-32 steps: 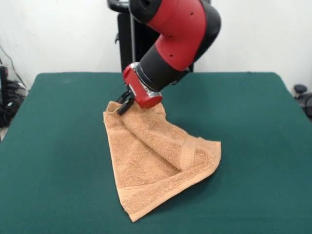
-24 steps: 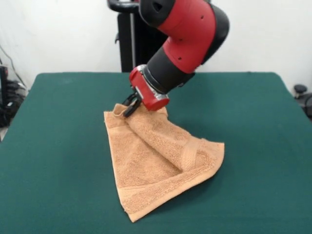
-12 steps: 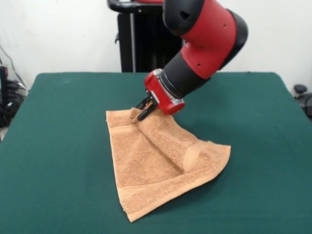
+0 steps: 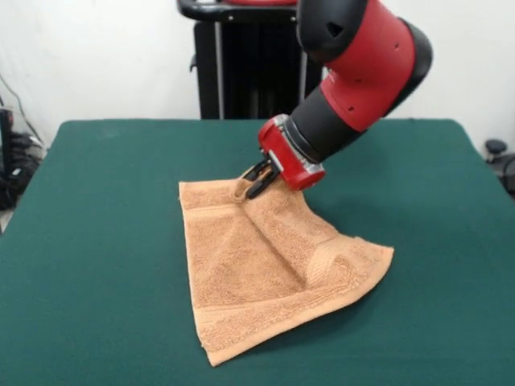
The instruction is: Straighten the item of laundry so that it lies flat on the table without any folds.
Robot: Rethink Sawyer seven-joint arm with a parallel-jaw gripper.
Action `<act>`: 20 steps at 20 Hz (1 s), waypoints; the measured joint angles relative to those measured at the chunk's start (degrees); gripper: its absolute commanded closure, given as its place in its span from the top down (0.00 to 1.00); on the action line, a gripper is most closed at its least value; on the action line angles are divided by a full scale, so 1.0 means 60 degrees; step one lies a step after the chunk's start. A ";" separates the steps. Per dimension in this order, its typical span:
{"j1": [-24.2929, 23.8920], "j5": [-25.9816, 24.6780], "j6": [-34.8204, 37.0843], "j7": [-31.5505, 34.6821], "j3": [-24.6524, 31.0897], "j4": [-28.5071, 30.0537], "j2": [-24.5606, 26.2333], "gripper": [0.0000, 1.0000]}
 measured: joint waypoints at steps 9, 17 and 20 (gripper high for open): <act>0.0130 0.0287 0.0256 0.0000 0.0000 -0.0102 0.0005 0.00; 0.0227 0.0429 0.0287 0.0000 -0.0001 -0.0123 0.0007 0.00; 0.0323 0.0476 0.0303 0.0000 0.0000 -0.0124 0.0008 0.00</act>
